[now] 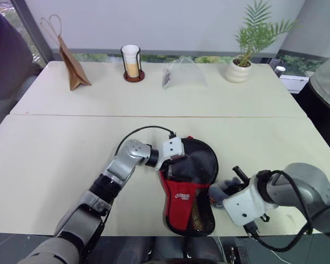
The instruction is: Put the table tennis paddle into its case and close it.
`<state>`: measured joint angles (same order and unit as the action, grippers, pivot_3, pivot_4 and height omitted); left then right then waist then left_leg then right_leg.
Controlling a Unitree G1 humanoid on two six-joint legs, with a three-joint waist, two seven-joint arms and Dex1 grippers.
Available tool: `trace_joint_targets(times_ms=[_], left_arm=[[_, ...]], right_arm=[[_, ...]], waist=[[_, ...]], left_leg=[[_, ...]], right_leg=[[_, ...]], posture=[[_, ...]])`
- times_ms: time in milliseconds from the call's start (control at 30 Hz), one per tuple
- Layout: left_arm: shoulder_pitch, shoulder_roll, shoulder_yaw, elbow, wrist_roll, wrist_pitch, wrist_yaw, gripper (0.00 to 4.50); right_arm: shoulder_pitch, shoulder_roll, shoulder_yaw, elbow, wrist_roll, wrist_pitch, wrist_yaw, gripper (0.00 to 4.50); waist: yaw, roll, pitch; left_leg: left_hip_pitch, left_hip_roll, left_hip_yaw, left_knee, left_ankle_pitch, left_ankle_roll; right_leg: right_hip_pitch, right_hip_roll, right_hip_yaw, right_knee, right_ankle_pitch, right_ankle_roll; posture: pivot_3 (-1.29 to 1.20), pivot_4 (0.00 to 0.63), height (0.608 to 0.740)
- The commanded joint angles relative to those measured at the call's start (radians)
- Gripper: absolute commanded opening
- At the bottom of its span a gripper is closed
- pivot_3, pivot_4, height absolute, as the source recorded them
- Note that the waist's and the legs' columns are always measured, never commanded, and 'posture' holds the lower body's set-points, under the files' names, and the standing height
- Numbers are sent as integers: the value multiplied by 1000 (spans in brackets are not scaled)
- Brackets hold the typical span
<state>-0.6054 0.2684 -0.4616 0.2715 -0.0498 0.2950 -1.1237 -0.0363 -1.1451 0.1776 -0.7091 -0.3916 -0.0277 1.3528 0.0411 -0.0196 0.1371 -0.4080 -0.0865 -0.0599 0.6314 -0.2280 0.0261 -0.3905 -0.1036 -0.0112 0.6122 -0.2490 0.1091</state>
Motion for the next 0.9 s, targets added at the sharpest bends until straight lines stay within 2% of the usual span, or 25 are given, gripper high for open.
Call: trace_joint_targets(times_ms=[33, 300, 500, 633, 900], left_arm=[[33, 13, -63, 72, 56, 35, -5, 4500], [20, 2, -71, 96, 67, 23, -5, 4500], [15, -11, -69, 113, 69, 13, 4, 4500], [19, -14, -68, 115, 69, 9, 8, 4500], [27, -16, -67, 115, 67, 7, 13, 4500]], right_arm=[[65, -54, -24, -93, 87, -4, 52, 397], [278, -181, -158, -145, 201, 61, 136, 397], [404, -218, -239, -170, 376, 229, 218, 397], [443, -245, -256, -136, 398, 232, 235, 397], [489, -277, -296, -50, 333, 140, 206, 397]], waist=[[0, 1, 0], [1, 1, 0], [3, 2, 1], [3, 2, 1], [2, 3, 1]], left_leg=[[0, 0, 0, 0, 0, 0], [0, -1, 0, 0, 0, 0], [-1, -2, 0, 0, -1, 0], [-1, -3, 1, 0, -1, 1], [-2, -4, 3, 0, -2, 3]], right_leg=[[0, 0, 0, 0, 0, 0], [3, -2, 0, 0, -2, 3], [3, -4, 0, -1, -1, 2], [3, -6, 0, -1, -2, 2], [3, -9, -2, -2, -3, 4]], posture=[[0, 150, 734], [0, 150, 734], [0, 150, 734], [0, 150, 734], [0, 150, 734]])
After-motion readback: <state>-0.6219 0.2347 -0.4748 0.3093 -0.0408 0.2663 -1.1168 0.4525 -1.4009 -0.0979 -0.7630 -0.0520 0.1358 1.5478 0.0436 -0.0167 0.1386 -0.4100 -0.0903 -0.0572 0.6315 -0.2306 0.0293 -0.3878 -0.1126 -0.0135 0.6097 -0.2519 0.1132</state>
